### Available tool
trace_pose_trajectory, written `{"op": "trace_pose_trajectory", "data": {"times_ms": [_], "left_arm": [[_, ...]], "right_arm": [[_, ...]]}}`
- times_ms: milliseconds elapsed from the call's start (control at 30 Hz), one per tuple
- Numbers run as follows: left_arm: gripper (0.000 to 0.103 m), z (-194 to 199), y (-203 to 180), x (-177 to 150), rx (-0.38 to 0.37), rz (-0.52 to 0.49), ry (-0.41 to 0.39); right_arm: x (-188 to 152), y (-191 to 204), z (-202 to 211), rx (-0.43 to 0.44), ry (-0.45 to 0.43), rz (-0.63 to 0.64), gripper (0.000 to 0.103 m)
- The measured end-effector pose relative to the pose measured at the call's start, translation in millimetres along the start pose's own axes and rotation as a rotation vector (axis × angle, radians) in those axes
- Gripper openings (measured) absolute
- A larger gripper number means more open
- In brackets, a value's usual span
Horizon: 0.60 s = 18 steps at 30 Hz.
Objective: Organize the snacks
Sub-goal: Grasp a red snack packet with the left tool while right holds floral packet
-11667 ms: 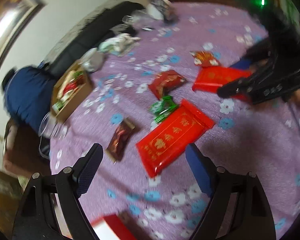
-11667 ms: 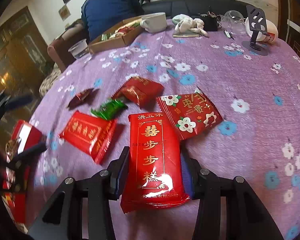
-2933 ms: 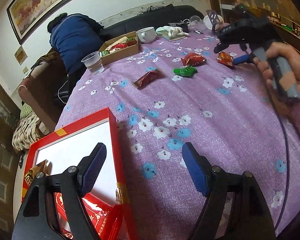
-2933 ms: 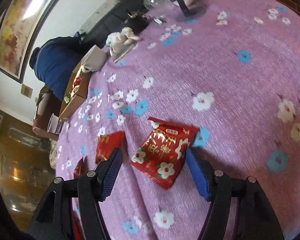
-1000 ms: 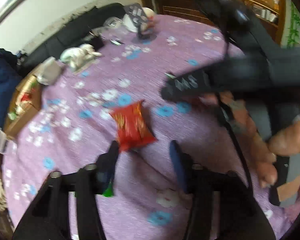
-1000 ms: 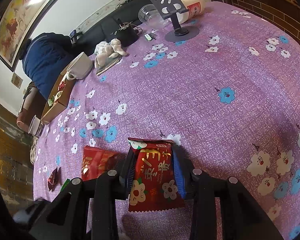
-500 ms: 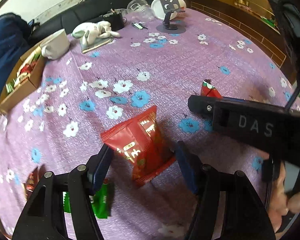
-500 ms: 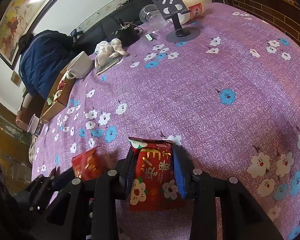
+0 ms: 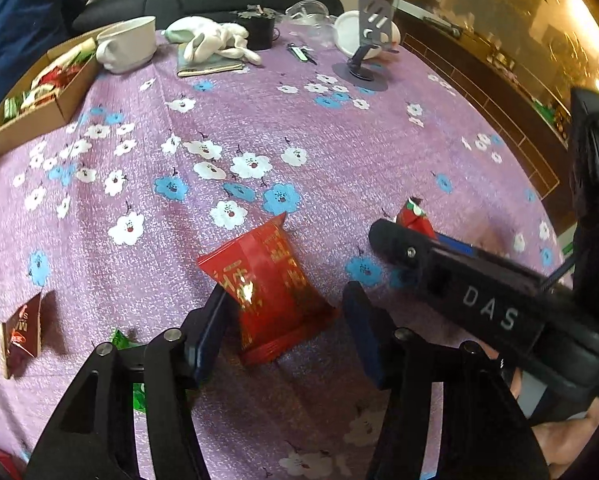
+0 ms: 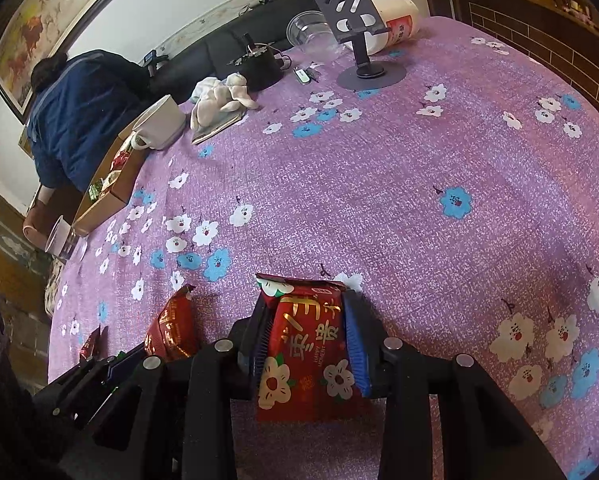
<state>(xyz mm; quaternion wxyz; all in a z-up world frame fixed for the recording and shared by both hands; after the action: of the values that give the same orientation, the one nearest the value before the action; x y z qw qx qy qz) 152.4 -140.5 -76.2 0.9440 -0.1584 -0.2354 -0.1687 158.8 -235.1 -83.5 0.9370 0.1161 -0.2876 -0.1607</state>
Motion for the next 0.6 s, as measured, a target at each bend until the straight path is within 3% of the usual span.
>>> {"op": "trace_pose_trajectory", "data": {"times_ms": [300, 500, 600], "left_arm": [[0.056, 0.5, 4.4, 0.8, 0.013, 0.087, 0.009], [0.055, -1.2, 2.8, 0.2, 0.08, 0.051, 0.0], [0.044, -2.2, 0.7, -0.4, 0.13, -0.003, -0.009]], "right_arm": [[0.3, -0.6, 0.1, 0.006, 0.001, -0.008, 0.036], [0.2, 0.1, 0.2, 0.001, 0.001, 0.0, 0.036], [0.4, 0.2, -0.2, -0.001, 0.002, 0.006, 0.036]]}}
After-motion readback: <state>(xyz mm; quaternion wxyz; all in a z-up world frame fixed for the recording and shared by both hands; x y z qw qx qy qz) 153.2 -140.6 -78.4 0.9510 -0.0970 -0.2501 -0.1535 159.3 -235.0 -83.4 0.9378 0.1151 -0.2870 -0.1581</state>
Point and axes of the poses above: each gripper's, at about its wrist camera, not at the fingertips, and z roughly against the way its jaws point, y to its left, x to its top, the point moved 10 cm from there along -z, roughly the way its jaws point, and after that the axes turned 4 degrees about -x, right-handed, at the moved point
